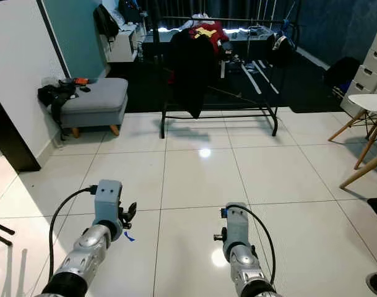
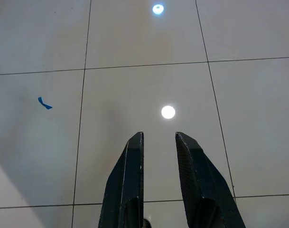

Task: Hang hanger

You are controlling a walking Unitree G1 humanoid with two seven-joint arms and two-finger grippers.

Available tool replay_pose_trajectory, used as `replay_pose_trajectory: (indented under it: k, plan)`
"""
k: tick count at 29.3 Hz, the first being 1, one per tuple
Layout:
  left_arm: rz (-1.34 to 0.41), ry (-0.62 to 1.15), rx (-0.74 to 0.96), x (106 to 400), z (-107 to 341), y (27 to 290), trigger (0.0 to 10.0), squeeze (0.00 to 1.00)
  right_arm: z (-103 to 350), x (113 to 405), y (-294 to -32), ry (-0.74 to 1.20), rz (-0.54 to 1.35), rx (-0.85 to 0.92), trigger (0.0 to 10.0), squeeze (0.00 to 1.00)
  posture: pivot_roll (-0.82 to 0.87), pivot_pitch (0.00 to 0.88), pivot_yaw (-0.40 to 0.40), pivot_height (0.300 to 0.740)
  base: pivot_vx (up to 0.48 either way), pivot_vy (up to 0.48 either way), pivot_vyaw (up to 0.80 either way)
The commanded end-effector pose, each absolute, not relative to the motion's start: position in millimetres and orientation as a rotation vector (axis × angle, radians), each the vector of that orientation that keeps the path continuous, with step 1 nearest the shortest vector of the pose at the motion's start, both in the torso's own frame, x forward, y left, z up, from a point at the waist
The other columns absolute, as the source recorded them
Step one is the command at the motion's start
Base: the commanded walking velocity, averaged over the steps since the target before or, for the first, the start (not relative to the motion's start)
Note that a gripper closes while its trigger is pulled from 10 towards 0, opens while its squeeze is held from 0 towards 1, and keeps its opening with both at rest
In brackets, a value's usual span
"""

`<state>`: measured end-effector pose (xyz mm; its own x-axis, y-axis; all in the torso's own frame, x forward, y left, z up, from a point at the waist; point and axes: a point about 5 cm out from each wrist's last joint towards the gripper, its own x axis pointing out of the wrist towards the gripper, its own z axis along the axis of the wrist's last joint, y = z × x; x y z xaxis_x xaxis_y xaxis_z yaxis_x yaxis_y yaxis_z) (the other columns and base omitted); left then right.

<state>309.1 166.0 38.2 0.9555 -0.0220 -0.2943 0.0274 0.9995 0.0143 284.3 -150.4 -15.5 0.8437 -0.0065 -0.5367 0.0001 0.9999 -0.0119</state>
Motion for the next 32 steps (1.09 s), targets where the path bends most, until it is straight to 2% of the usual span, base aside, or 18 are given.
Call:
replay_pose_trajectory:
  k: [1, 12, 32]
  plan:
    - [-0.014, 0.316, 0.0, 304.2, 34.1, 165.9, 10.0, 0.0, -15.5, 283.4, -149.6, 0.555, 0.0, -0.01, 10.0, 0.0, 0.06, 0.021, 0.017, 0.74, 0.0, 0.0, 0.0]
    - [-0.014, 0.332, 0.02, 302.3, 30.9, 165.6, 10.0, 0.0, -14.5, 285.0, -143.0, 0.556, 0.037, -0.038, 10.0, 0.0, 0.06, 0.008, 0.012, 0.74, 0.0, 0.0, 0.0]
    - [-0.089, 0.297, 0.076, 304.3, 37.3, 158.8, 10.0, 0.0, -14.7, 284.0, -155.1, 0.552, -0.014, -0.002, 10.0, 0.0, 0.06, 0.008, 0.018, 0.74, 0.0, 0.0, -0.8]
